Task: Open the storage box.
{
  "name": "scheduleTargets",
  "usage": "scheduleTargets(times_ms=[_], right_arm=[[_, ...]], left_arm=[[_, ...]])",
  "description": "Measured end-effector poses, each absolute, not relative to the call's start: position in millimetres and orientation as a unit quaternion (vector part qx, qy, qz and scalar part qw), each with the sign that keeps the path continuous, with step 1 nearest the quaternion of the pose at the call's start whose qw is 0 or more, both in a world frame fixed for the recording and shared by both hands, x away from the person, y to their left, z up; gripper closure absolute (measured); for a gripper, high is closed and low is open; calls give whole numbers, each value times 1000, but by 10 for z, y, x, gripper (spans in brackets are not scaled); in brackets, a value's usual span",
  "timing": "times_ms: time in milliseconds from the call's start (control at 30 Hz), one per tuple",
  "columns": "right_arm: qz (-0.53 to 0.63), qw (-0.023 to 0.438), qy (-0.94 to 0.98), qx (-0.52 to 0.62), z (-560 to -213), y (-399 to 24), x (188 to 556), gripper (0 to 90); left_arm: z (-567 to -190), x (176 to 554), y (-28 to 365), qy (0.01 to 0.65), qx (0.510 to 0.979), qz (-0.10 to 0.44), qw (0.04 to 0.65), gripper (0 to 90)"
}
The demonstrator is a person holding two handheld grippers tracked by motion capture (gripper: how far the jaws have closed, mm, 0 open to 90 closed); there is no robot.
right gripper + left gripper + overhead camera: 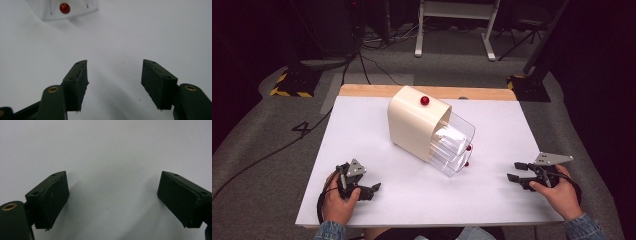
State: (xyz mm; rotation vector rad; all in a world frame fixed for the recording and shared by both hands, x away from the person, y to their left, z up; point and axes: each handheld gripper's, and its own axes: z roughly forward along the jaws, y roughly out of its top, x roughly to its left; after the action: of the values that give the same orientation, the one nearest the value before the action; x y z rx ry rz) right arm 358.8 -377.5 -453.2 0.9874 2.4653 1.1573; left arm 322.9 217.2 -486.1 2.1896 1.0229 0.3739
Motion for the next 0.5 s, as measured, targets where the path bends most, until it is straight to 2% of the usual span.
scheduleTargets(times_ms=[267,400,433,500], right_arm=[[381,128,850,339,-4707,-3778,3548,352],[377,133,854,333,-4791,-3774,3529,267],[378,132,855,328,-4801,-3765,3519,221],[373,137,860,321,-4805,-3746,3509,205]], left_arm=[[-4861,3229,2171,393,842,144,341,106],[-4861,3229,2172,393,842,143,341,106],[-4860,3229,2171,393,842,144,341,106],[-4860,3229,2172,393,842,144,341,106]])
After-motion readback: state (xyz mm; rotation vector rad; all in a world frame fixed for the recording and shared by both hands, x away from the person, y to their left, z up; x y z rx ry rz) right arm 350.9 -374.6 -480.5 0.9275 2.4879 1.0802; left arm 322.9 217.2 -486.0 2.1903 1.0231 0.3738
